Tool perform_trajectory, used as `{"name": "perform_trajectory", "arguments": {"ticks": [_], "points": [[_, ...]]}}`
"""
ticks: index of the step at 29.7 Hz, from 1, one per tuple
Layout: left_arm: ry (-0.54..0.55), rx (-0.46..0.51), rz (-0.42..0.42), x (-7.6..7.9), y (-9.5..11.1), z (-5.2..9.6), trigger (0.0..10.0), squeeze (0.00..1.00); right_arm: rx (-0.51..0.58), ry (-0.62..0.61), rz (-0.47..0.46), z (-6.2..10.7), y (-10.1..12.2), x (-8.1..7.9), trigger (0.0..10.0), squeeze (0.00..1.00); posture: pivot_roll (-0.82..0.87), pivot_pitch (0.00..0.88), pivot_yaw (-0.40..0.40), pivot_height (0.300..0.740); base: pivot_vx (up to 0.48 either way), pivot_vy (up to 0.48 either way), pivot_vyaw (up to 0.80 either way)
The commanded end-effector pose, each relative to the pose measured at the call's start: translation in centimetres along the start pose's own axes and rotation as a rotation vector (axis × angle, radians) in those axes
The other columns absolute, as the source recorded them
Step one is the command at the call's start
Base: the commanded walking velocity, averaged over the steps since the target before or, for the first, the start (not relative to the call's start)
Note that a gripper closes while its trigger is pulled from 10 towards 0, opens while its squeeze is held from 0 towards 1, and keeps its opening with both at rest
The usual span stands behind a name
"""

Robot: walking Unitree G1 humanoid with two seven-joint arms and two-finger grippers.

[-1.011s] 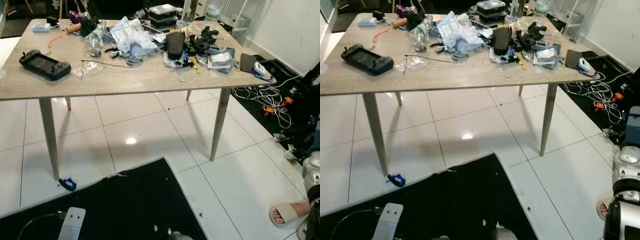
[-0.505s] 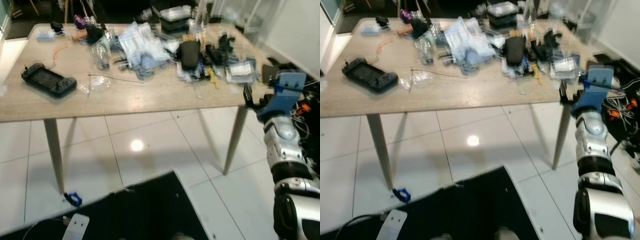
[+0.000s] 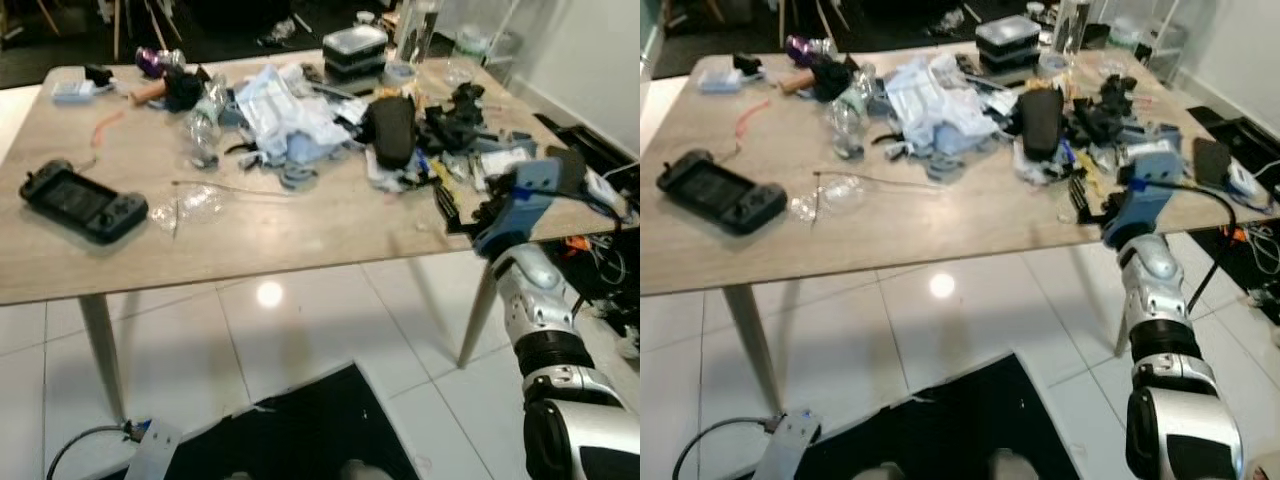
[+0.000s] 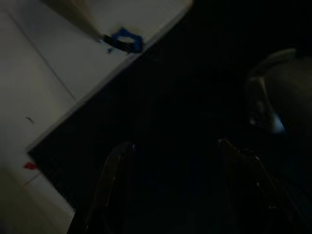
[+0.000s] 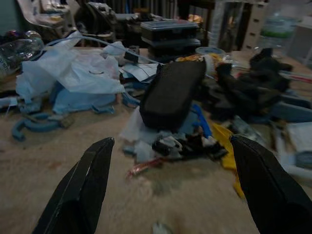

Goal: Picking trash to rubbish bin

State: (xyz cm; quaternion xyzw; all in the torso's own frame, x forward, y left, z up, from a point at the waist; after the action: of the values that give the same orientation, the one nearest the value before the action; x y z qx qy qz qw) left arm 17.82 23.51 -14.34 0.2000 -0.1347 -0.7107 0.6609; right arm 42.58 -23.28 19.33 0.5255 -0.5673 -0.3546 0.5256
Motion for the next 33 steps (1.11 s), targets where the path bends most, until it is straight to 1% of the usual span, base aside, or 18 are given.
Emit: {"name": "perform_trajectory", "arguments": {"ticks": [1,9,19,22,23,24,26,27,28,33], "points": [[-0.014,-0.038,-0.011,0.3,-1.2,0.1,10.0,0.00,-0.026,-0.008,-0.003,0.3,-0.6,0.3,10.0,0.00,-0.03,0.108,-0.013,0.740,0.345,0.000,0.00],[-0.018,-0.040,-0.016,0.4,-1.2,0.1,10.0,0.00,-0.059,-0.029,0.009,0.5,-1.2,0.9,10.0,0.00,-0.03,0.104,-0.016,0.740,0.346,0.000,0.00],[-0.020,-0.046,-0.026,0.5,-1.4,0.1,10.0,0.00,-0.086,-0.002,0.012,0.5,-1.8,0.2,10.0,0.00,-0.03,0.099,-0.017,0.740,0.337,0.000,0.00],[-0.009,-0.047,-0.015,0.4,-1.4,0.1,10.0,0.00,-0.099,0.002,0.018,0.5,-2.0,0.0,10.0,0.00,-0.03,0.099,-0.017,0.740,0.000,0.000,0.00],[-0.009,-0.046,-0.007,0.4,-1.4,0.1,10.0,0.00,-0.115,-0.005,0.033,0.6,-2.3,0.1,10.0,0.00,-0.03,0.099,-0.017,0.740,0.000,0.000,0.00],[-0.013,-0.046,-0.005,0.4,-1.4,0.1,10.0,0.00,-0.120,-0.009,0.038,0.7,-2.4,0.2,10.0,0.00,-0.03,0.099,-0.017,0.740,0.000,0.000,0.00],[-0.026,-0.049,-0.021,0.5,-1.4,0.1,10.0,0.00,-0.134,-0.046,0.057,0.9,-2.6,0.9,10.0,0.00,-0.03,0.102,-0.013,0.740,0.000,-0.156,0.00],[-0.026,-0.049,-0.021,0.5,-1.4,0.1,10.0,0.00,-0.134,-0.046,0.057,0.9,-2.6,0.9,10.0,0.00,-0.03,0.102,-0.013,0.740,0.000,-0.311,0.00],[-0.030,-0.052,-0.018,0.6,-1.5,0.1,10.0,0.00,-0.135,-0.062,0.061,1.0,-2.6,1.4,10.0,0.00,-0.03,0.102,-0.013,0.740,0.000,-0.465,0.00],[-0.030,-0.052,-0.018,0.5,-1.5,0.1,10.0,0.00,-0.141,-0.088,0.074,1.2,-2.6,2.2,10.0,0.00,-0.04,0.105,-0.008,0.740,0.000,-0.463,0.00]]}}
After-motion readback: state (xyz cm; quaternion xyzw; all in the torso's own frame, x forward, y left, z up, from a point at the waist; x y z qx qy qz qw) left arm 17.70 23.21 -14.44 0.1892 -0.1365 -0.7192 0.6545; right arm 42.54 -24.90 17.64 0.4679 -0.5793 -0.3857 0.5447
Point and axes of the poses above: a point about 5 cm out from each wrist's last joint towards the gripper, its own z axis pointing back from the gripper into the wrist, its own y axis along the axis of the wrist's last joint, x = y × z, the point moved 6 cm from there along -z, pointing out of the wrist towards the gripper, and after that the axes turned 10 degrees about z, right-handed, at the moved point
